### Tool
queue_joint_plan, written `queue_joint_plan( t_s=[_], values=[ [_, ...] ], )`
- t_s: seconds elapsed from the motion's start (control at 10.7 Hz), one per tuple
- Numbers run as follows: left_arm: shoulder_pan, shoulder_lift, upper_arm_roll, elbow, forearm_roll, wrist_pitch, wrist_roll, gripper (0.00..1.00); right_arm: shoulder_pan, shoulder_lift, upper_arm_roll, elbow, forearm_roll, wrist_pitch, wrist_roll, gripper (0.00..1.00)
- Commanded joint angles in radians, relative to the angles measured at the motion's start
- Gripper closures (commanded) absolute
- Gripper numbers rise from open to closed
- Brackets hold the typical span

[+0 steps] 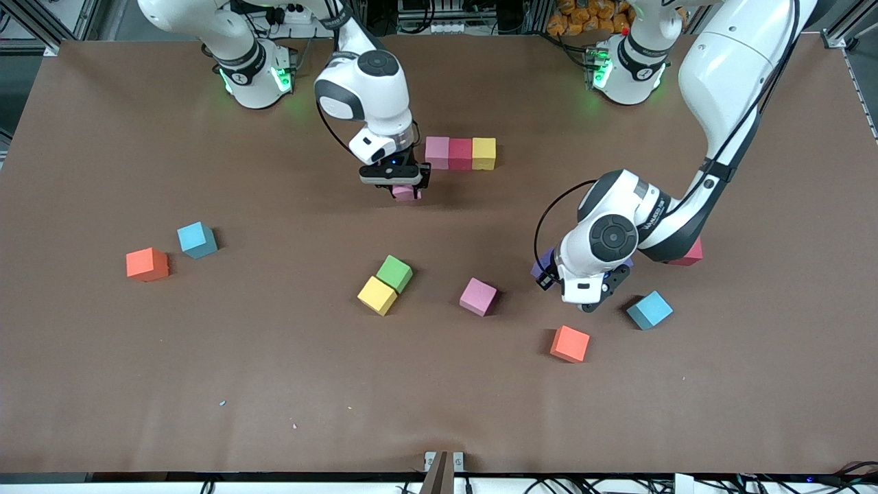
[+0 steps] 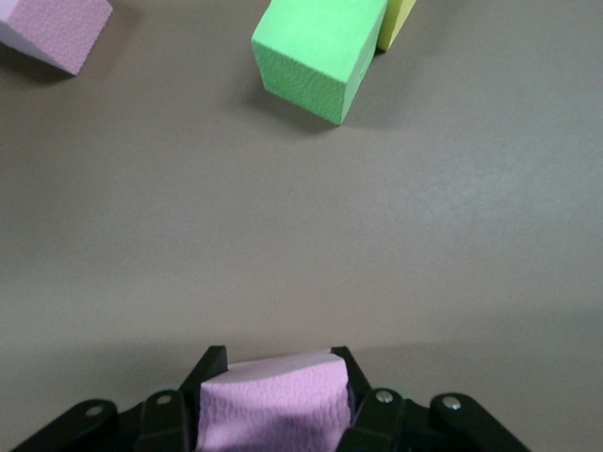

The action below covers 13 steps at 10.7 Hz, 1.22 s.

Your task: Arrange 11 blocks into digit 3

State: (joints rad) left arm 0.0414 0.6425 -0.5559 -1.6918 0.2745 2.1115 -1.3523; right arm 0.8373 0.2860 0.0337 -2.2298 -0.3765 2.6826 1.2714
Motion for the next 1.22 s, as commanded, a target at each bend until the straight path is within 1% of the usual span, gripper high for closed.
queue_joint_plan(
  t_s=[0.0,0.19,0.47,0.56,0.84,0.94,1.12],
  values=[
    [-0.002,0.003,-0.001,0.012,0.025,-0.016,0.013,1.00,0.032,0.063,-0.002,0.083,-0.035,-0.012,0.095,1.00],
    [-0.002,0.005,-0.001,0.011,0.025,-0.016,0.013,1.00,0.052,0.107,-0.002,0.119,-0.041,-0.015,0.118,1.00],
    [-0.002,0.009,0.004,0.017,0.020,-0.016,0.009,1.00,0.074,0.116,-0.002,0.116,-0.123,-0.015,0.213,1.00],
    [-0.002,0.009,0.004,0.020,0.025,-0.016,0.010,1.00,0.075,0.119,0.000,0.118,-0.139,-0.017,0.232,1.00],
    [-0.005,0.017,0.004,0.026,0.008,-0.016,0.010,1.00,0.111,0.128,-0.002,0.116,-0.144,-0.017,0.267,1.00],
    [-0.003,0.026,0.005,0.061,0.008,-0.019,0.010,1.00,0.120,0.128,-0.002,0.114,-0.151,-0.017,0.279,1.00],
    [-0.005,0.031,0.005,0.067,0.009,-0.030,0.010,1.00,0.138,0.125,0.000,0.114,-0.198,-0.047,0.339,1.00]
  ],
)
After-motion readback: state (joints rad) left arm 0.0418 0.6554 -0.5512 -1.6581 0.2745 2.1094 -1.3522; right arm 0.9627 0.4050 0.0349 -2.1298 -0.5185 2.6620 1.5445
